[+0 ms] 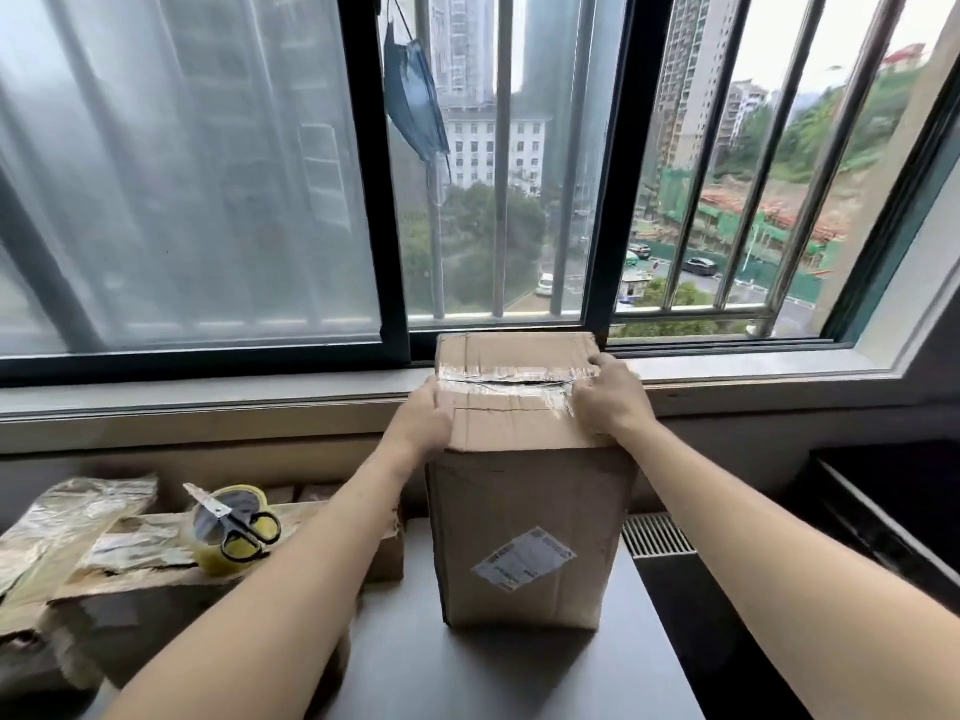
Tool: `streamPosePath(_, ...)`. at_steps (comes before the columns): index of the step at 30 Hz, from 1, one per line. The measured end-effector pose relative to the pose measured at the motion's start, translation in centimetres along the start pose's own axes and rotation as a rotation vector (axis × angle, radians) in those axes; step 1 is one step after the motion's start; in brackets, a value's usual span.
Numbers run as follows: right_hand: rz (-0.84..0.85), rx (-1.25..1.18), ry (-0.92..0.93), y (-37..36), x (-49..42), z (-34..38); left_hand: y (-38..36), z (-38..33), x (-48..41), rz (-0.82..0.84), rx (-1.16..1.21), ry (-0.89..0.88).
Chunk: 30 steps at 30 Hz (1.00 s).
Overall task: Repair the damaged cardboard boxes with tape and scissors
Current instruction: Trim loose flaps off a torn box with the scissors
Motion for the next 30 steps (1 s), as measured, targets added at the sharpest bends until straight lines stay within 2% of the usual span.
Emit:
streamPosePath(5, 0.068, 0.038, 0.079, -0.3, -5.3, 0.2, -0.6, 1.3, -3.5, -0.077, 0.011, 0.063)
streamPosePath(9, 0.186, 0.356, 0.147, -2.4, -6.7, 0.4, -1.3, -1.6, -2.3, -0.076, -0.039, 0.129)
streamPosePath(11, 0.183, 0.465, 0.173, -3.0, -6.8, 1.1, -1.5, -1.9, -2.2, -0.054, -0.094, 0.142)
streamPosePath(15, 0.099, 0.428, 0.312, -4.2, -6.6, 2.7, -1.3, -1.5, -1.8, -0.027, -0.246, 0.137)
streamPosePath(20, 0.130, 0.305, 0.352, -5.2, -4.7, 4.3, -0.8, -1.5, -0.4, -0.016, -0.301, 0.090)
streamPosePath(30, -0.013, 0.129, 0.641, -7.7, 4.6, 14.8, 9.5, -0.4, 6.4, -0.387, -0.271, -0.068)
Point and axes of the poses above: each hand's wrist, its own x-axis away from the middle knuckle, its own y-axis out of the back of the hand, z = x × y, the point moved 7 cm from there along -x, towards the middle knuckle, and after that the axes turned 5 degrees about x, right-handed, at the moved point
